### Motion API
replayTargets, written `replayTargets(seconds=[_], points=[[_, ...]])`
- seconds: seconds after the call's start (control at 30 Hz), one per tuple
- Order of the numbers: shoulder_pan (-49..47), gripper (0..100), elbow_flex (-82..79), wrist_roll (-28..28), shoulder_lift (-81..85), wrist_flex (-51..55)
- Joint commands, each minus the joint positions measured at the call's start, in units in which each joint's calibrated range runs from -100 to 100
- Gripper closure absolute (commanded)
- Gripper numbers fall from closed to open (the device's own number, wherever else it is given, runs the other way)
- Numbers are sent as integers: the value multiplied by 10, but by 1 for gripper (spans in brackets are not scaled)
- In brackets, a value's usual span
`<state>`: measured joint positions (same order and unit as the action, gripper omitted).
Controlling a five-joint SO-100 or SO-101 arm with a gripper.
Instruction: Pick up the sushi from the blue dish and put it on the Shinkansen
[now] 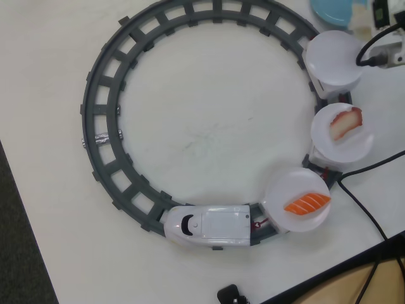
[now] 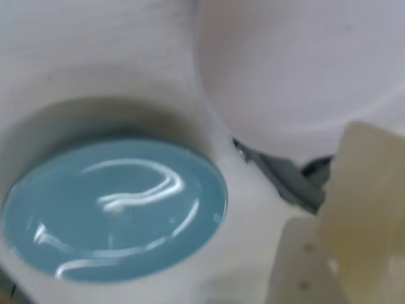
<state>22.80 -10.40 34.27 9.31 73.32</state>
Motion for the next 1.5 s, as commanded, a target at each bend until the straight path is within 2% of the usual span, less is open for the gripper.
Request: replayTargets(seconds=[0.0, 0.17, 0.4, 0.8, 1.23, 1.47], points=[[-21, 98, -51, -1, 17, -65], [-38, 98, -91, -1, -7, -97], [-65, 98, -97, -2, -28, -88], [-121, 98, -97, -17, -20, 12], [-158, 97, -98, -65, -19, 24], [-174, 96, -98, -69, -20, 63]])
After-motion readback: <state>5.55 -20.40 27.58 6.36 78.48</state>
